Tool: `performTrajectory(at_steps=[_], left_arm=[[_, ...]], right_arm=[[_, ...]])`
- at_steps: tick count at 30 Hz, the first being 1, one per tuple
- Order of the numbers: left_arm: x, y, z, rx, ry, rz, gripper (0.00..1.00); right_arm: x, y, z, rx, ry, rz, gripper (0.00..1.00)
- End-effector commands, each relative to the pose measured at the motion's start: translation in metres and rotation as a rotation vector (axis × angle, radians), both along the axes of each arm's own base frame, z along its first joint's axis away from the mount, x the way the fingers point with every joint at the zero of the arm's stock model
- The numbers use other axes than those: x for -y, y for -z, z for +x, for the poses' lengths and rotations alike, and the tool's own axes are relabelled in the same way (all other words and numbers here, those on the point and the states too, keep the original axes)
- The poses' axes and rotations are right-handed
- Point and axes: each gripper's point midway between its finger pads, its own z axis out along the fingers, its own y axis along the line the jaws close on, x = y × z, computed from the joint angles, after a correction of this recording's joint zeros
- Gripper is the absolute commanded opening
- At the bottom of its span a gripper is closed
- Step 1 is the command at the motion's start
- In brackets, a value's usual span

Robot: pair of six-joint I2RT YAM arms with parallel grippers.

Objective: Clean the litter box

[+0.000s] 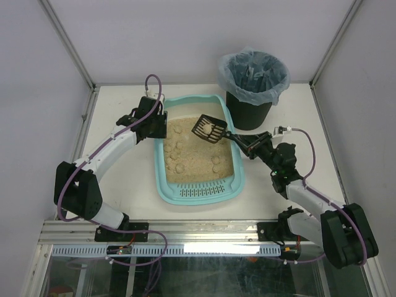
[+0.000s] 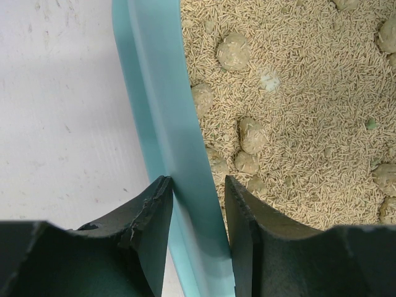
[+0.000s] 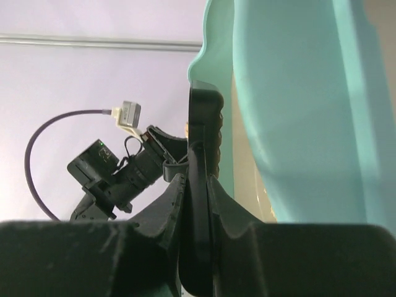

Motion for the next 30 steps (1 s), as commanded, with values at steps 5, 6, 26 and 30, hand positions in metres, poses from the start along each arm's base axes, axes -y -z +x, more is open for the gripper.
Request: performTrajectory(at_steps=[5,6,26,30], left_arm=[[0.003,-0.001,0.006,0.018,0.019,-0.011,0.38],[0.003,-0.001,0.006,0.016,0.019,-0.01,0.38],[0.003,-0.004,0.006,0.025,0.019,-0.013,0.38],[0.003,-0.005,0.006,0.028,0.02,-0.017,0.38]], right_arm=[[0.015,-0.011,0.003,0.019,0.029,0.015,0.0],[0.016,-0.014,0.003,0.035,0.026,0.008,0.0],[0.005,-0.029,-0.001,0.068,-0.031,-0.091,0.0],[0.0,-0.051,0.006,0.087,-0.037,-0.09,0.0]])
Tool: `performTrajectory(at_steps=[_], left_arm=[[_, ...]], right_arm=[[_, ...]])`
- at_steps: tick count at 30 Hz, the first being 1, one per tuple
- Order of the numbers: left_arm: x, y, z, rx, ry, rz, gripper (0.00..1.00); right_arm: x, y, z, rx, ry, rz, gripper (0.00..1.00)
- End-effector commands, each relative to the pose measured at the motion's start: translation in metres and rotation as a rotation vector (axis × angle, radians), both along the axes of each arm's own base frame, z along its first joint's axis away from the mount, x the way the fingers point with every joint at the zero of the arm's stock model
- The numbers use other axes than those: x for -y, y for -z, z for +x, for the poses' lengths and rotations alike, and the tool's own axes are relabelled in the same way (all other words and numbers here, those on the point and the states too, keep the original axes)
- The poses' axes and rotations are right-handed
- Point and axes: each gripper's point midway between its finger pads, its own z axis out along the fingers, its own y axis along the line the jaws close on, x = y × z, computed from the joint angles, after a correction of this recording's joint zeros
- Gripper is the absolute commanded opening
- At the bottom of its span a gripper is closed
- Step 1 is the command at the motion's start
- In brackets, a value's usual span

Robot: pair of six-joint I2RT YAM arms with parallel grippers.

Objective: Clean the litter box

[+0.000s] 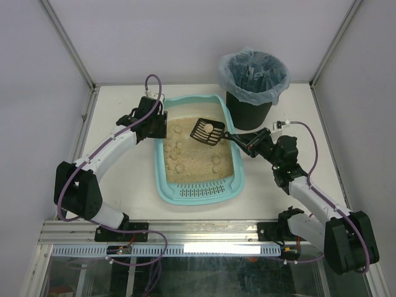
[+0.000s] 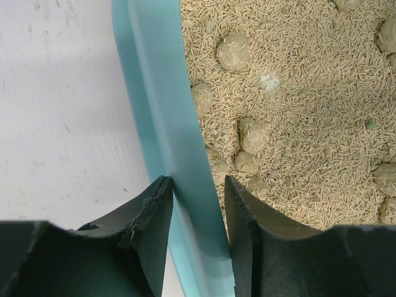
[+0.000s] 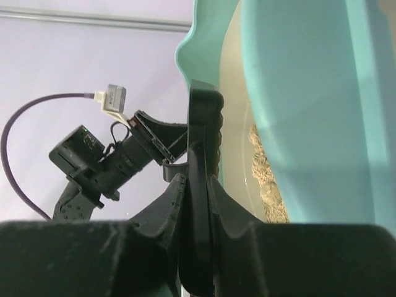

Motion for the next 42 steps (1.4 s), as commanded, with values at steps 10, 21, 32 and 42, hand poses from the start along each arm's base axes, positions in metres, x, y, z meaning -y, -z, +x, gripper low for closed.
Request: performTrajectory(at_steps=[10,21,32,42], left_arm=[[0.002,-0.007,0.006,0.033,0.016,-0.012,0.38],[0.003,-0.008,0.005,0.033,0.022,-0.02,0.38],[0.005,-0.01,0.004,0.036,0.029,-0.029,0.38],[0.006,-0.009,0.004,0.031,0.035,-0.034,0.38]], right_arm=[[0.012,-0.125,0.034,0.214,0.046,-0.011,0.0],[0.109,-0.2,0.099,0.349,0.426,-0.165,0.0],[0.138,-0.235,0.134,0.761,0.397,-0.792,0.0],[0.151,-0.23,0.157,0.841,0.276,-1.178,0.0]])
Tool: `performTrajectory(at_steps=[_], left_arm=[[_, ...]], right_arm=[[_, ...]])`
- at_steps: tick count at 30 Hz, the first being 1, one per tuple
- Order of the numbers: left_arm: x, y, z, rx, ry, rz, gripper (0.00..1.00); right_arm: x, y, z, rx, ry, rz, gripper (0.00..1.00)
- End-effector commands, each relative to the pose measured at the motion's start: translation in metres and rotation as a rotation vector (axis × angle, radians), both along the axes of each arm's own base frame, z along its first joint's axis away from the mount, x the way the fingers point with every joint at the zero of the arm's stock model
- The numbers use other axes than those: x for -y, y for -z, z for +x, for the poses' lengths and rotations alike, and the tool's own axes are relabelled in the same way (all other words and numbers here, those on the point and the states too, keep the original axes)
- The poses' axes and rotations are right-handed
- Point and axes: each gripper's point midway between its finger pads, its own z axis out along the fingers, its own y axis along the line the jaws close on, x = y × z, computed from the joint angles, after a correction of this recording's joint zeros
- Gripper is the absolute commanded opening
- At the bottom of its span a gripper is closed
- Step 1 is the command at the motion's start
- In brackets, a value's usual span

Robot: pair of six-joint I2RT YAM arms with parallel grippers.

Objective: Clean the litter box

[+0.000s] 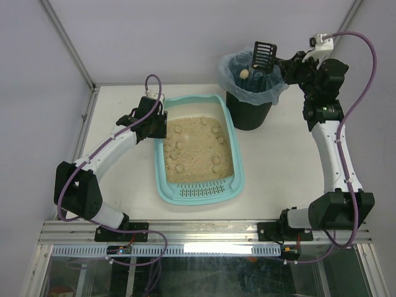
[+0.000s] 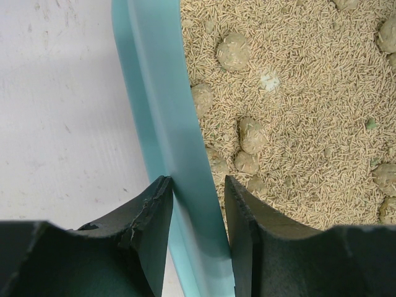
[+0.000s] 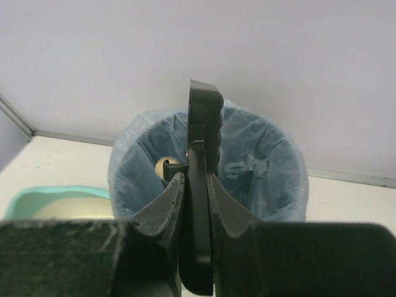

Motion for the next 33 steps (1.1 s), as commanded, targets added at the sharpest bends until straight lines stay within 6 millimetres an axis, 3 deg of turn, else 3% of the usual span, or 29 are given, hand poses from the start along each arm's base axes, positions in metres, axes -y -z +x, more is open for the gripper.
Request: performTrajectory(at_steps=[1,8,13,18,22,28,33], left_arm=[[0.006,-0.009,0.004,0.031,0.034,-0.033,0.38],[0.006,-0.009,0.004,0.031,0.034,-0.033,0.38],[0.006,-0.01,0.004,0.033,0.031,-0.032,0.38],[0.006,-0.01,0.004,0.033,0.032,-0.032,0.38],[0.006,-0.01,0.004,0.032,0.034,-0.034,0.38],[0.007,-0.008,0.004,0.028,0.035,-0.035,0.38],[0.006,-0.008,0.004,0.028,0.034,-0.031,0.38]], right_arm=[[0.011,-0.026,0.001,0.096,0.026,-0.195,0.0],[0.025,-0.059,-0.012,0.159,0.125,-0.148,0.0],[0.003,-0.086,-0.041,0.18,0.038,-0.015,0.0],[-0.019,-0.091,-0.07,0.123,-0.037,0.152,0.0],[-0.062,-0.067,-0.09,-0.003,-0.163,0.209,0.0],[-0.138,0.0,-0.122,-0.257,-0.25,0.109,0.0],[-0.159,0.066,-0.131,-0.482,-0.165,-0.004,0.0]])
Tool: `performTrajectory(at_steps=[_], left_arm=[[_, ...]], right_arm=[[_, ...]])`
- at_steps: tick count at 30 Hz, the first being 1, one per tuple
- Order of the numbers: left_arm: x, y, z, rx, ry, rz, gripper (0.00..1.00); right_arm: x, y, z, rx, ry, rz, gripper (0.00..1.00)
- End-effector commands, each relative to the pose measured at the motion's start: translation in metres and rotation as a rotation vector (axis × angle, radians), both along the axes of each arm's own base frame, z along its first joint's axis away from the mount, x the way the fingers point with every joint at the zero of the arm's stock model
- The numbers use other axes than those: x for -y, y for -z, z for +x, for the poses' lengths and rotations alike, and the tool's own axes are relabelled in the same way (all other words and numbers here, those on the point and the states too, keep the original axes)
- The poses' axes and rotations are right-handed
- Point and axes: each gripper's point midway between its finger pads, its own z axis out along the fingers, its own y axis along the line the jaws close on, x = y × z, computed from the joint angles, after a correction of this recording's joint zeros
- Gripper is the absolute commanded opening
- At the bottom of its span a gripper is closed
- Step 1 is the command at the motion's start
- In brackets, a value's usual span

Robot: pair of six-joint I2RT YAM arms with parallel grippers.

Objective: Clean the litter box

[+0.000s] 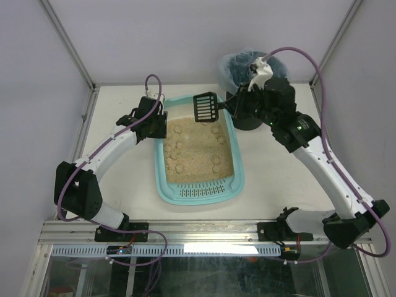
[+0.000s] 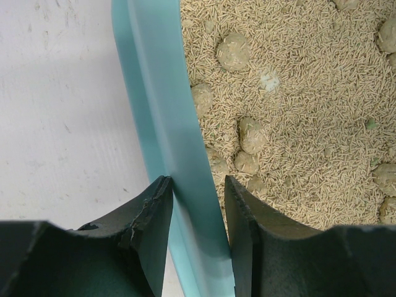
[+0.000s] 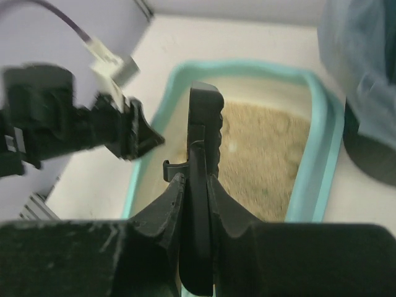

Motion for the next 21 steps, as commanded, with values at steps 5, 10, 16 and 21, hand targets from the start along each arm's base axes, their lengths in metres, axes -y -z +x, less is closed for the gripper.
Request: performTrajectory(at_steps=[5,10,16,21], left_arm=[[0.006,-0.007,0.004,0.026,0.034,-0.031,0.38],[0.006,-0.006,0.005,0.025,0.032,-0.027,0.38],[0.006,-0.006,0.005,0.024,0.032,-0.025,0.38],[0.005,-0.005,0.005,0.024,0.029,-0.022,0.38]], right_arm=[[-0.004,0.087,0.0,-0.266,0.183,-0.263,0.0],[-0.008,0.113,0.009,-0.294,0.246,-0.375,0.0],[-0.01,0.133,0.021,-0.289,0.272,-0.478,0.0],[-0.016,0.15,0.019,-0.31,0.235,-0.558,0.0]])
